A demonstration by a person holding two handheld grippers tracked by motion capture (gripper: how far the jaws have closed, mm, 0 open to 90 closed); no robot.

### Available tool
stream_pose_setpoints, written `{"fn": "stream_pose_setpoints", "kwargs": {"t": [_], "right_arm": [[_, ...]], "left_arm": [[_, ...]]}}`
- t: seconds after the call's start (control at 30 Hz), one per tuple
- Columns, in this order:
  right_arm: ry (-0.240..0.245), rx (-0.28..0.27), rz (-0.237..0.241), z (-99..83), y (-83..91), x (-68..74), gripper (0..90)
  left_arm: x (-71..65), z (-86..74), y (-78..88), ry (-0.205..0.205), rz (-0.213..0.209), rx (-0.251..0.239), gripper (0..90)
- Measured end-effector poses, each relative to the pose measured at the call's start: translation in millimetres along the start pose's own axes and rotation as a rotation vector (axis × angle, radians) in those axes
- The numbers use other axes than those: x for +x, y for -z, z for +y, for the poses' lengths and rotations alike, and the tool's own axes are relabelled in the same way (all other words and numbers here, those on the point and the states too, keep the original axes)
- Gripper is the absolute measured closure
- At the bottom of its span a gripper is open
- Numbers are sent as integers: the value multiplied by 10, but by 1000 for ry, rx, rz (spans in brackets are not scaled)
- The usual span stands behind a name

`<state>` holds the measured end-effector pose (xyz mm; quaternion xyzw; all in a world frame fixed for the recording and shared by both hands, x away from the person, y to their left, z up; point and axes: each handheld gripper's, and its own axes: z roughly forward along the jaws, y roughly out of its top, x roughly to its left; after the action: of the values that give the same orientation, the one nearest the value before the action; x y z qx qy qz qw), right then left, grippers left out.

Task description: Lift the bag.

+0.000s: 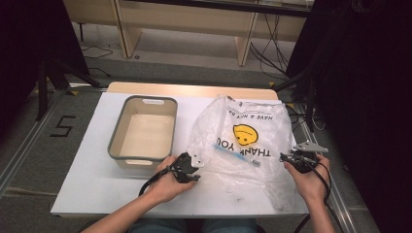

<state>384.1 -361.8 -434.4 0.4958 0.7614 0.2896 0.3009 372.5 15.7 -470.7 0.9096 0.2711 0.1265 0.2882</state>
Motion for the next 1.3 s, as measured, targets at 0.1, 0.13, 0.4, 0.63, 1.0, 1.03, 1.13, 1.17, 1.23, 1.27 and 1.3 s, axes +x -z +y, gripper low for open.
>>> {"fn": "stream_pose_setpoints", "kwargs": {"t": [0.1, 0.13, 0.4, 0.63, 1.0, 1.03, 1.13, 1.17, 1.23, 1.27, 1.3], "right_arm": [[37, -36, 21, 55, 87, 92, 580], [62, -52, 27, 76, 126, 127, 573], [79, -106, -4, 182, 313, 155, 509], [86, -101, 119, 136, 348, 246, 488], [77, 65, 279, -230, 339, 425, 425], [82, 85, 281, -273, 327, 429, 412], [94, 118, 266, -352, 315, 424, 363], [98, 128, 264, -376, 311, 421, 327], [96, 141, 256, -419, 303, 416, 304], [98, 145, 252, -440, 299, 412, 289], [96, 153, 248, -460, 294, 411, 273]], "left_arm": [[2, 1, -9, 5, -8, 13, 721], [2, 0, -9, 6, -9, 15, 727], [-6, 0, -8, 13, -17, 19, 740], [-42, 15, 68, 16, 10, -33, 645], [-65, -70, 323, 31, 79, -84, 385], [-66, -82, 317, 31, 83, -74, 382], [-85, -129, 270, 23, 80, -14, 366], [-90, -141, 251, 21, 73, 6, 362], [-94, -160, 218, 21, 77, 29, 363], [-97, -168, 206, 26, 77, 37, 362], [-99, -175, 198, 35, 83, 36, 361]]}}
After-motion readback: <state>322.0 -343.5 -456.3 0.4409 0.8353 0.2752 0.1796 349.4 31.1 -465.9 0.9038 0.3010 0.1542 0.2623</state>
